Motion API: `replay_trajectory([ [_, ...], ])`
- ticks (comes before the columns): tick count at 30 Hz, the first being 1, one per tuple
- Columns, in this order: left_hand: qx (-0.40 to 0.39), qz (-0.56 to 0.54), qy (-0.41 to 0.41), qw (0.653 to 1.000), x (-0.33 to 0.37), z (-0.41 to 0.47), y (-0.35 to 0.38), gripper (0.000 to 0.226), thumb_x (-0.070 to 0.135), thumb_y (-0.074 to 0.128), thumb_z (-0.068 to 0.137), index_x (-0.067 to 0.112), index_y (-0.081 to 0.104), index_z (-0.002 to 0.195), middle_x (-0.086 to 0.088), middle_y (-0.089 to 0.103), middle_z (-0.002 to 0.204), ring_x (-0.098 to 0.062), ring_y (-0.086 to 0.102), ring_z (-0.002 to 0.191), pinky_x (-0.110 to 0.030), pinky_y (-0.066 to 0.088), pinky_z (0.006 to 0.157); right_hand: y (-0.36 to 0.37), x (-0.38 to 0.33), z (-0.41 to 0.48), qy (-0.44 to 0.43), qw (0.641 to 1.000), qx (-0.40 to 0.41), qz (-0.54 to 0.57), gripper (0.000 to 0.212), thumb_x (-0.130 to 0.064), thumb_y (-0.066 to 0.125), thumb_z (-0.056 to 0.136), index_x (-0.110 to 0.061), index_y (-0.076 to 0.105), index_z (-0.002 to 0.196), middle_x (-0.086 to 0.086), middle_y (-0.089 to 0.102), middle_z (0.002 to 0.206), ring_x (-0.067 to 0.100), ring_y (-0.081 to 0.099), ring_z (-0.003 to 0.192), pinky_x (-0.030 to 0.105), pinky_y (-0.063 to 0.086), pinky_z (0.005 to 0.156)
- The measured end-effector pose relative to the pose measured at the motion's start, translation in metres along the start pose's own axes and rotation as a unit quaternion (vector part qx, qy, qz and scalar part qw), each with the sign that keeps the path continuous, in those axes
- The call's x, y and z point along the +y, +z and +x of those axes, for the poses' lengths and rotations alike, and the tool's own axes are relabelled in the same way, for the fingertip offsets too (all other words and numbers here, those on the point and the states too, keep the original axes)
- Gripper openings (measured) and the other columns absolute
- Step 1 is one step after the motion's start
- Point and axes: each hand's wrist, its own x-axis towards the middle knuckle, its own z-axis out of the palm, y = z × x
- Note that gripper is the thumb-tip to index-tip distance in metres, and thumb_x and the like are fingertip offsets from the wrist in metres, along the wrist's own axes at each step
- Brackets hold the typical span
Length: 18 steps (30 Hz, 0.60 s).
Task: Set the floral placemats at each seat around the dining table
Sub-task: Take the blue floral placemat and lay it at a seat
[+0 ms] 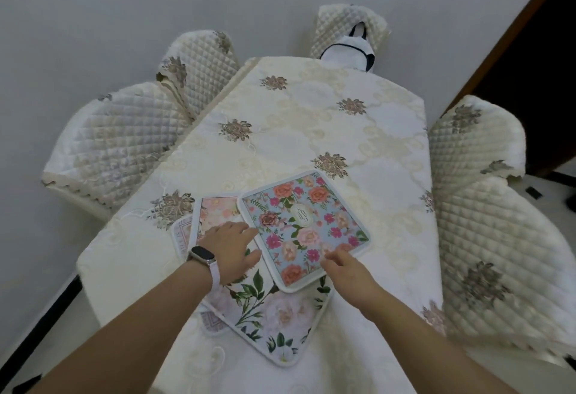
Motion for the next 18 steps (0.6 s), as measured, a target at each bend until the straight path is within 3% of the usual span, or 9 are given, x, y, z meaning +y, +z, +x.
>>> replay_trajectory([
  [3,-0.020,-0.024,-0.019,0.999,0.001,0.028,0.003,0.057,0.056,0.033,0.093,0.029,0.036,0.143,0.002,0.043,0.145,-0.022,0.042,0.129,-0.041,0.039,0.100,0.005,0.010,0.017,0.064,0.993,-0.001,0.100,0.020,-0.038,0.049,0.097,-0.023,0.057,0.107,0.001,0.060,0.113,0.015,0.056,0.099,0.036,0.047,0.087],
  [6,-0.054,-0.046,-0.054,0.996,0.001,0.052,0.010,0.056,0.054,0.036,0.093,0.029,0.036,0.143,0.000,0.044,0.144,-0.024,0.045,0.125,-0.040,0.045,0.095,0.011,0.021,0.033,0.115,0.975,0.003,0.190,0.017,-0.037,0.050,0.096,-0.024,0.055,0.106,0.002,0.060,0.110,0.019,0.058,0.100,0.041,0.051,0.094],
  [9,-0.075,-0.079,-0.087,0.990,-0.003,0.075,0.020,0.056,0.052,0.038,0.090,0.027,0.040,0.141,-0.002,0.044,0.143,-0.024,0.046,0.125,-0.040,0.047,0.092,0.018,0.031,0.046,0.152,0.951,0.008,0.270,0.024,-0.033,0.051,0.095,-0.014,0.052,0.110,0.002,0.057,0.087,0.015,0.054,0.071,0.031,0.049,0.067],
  [11,-0.060,-0.103,-0.092,0.989,-0.005,0.091,0.023,0.054,0.050,0.039,0.087,0.024,0.047,0.134,-0.003,0.046,0.139,-0.026,0.046,0.124,-0.041,0.047,0.093,0.020,0.035,0.052,0.162,0.932,0.021,0.324,0.021,-0.029,0.051,0.095,-0.008,0.048,0.099,0.001,0.047,0.068,0.012,0.043,0.053,0.028,0.041,0.054],
  [15,-0.044,-0.096,-0.085,0.991,-0.007,0.127,0.024,0.049,0.043,0.048,0.090,0.018,0.048,0.132,-0.006,0.046,0.137,-0.026,0.045,0.123,-0.039,0.043,0.097,0.025,0.039,0.061,0.174,0.895,0.061,0.405,0.018,-0.020,0.050,0.099,-0.009,0.043,0.086,0.002,0.039,0.061,0.013,0.036,0.047,0.026,0.037,0.047],
  [18,-0.057,-0.083,-0.085,0.991,-0.014,0.152,0.023,0.053,0.046,0.049,0.089,0.020,0.044,0.135,-0.006,0.042,0.140,-0.027,0.043,0.125,-0.039,0.043,0.097,0.027,0.041,0.068,0.177,0.885,0.065,0.426,0.017,-0.020,0.052,0.098,-0.004,0.053,0.096,0.007,0.050,0.071,0.016,0.046,0.053,0.028,0.043,0.049],
])
